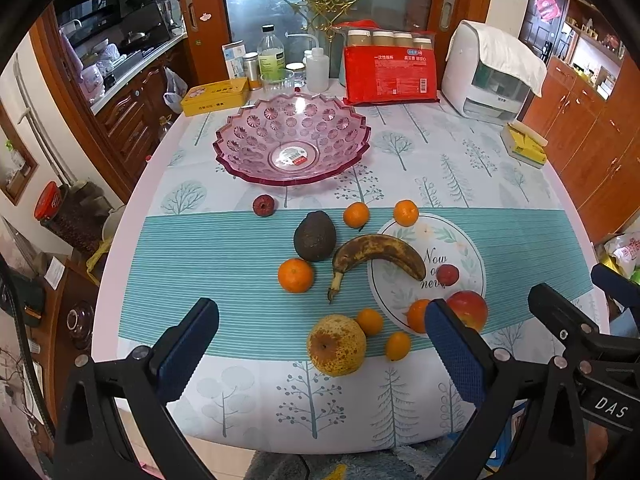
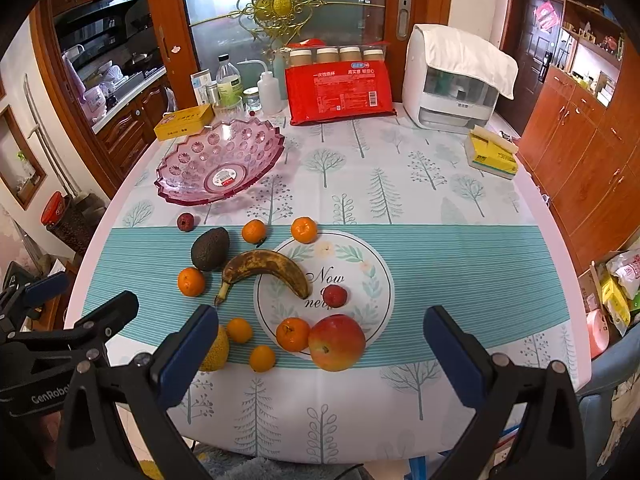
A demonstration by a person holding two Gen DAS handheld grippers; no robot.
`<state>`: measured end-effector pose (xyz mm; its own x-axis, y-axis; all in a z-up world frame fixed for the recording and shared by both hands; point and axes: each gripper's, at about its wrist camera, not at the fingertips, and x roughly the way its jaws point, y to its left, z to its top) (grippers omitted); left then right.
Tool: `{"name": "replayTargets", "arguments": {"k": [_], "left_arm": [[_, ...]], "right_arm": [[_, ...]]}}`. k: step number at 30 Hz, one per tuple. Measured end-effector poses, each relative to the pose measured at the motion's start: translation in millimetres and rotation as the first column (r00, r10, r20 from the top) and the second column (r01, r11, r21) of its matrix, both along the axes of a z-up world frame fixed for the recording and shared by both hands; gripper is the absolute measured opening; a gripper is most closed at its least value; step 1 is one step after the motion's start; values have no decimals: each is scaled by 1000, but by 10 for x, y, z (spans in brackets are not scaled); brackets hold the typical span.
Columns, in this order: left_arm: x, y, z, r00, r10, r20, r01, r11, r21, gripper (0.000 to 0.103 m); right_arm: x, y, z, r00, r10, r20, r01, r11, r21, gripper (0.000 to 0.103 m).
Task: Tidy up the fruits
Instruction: 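Move both tools forward over the fruit on the runner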
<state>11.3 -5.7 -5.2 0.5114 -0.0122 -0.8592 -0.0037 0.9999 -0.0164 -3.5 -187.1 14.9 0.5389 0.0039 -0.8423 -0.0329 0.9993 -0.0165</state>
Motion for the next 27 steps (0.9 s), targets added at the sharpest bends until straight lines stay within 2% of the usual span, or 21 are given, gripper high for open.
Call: {"name": "replayTargets", "arguments": {"k": [18,27], "left_arm": [[11,-38,-14,1000,-18,-9,18,1000,-19,102],[16,-61,1,999,-38,-6,37,999,-17,102]], "right_arm": [[-4,-29,-5,1000,-4,-3,4,1000,8,103],[-70,47,-33,999,-7,42,7,1000,-9,103]]}}
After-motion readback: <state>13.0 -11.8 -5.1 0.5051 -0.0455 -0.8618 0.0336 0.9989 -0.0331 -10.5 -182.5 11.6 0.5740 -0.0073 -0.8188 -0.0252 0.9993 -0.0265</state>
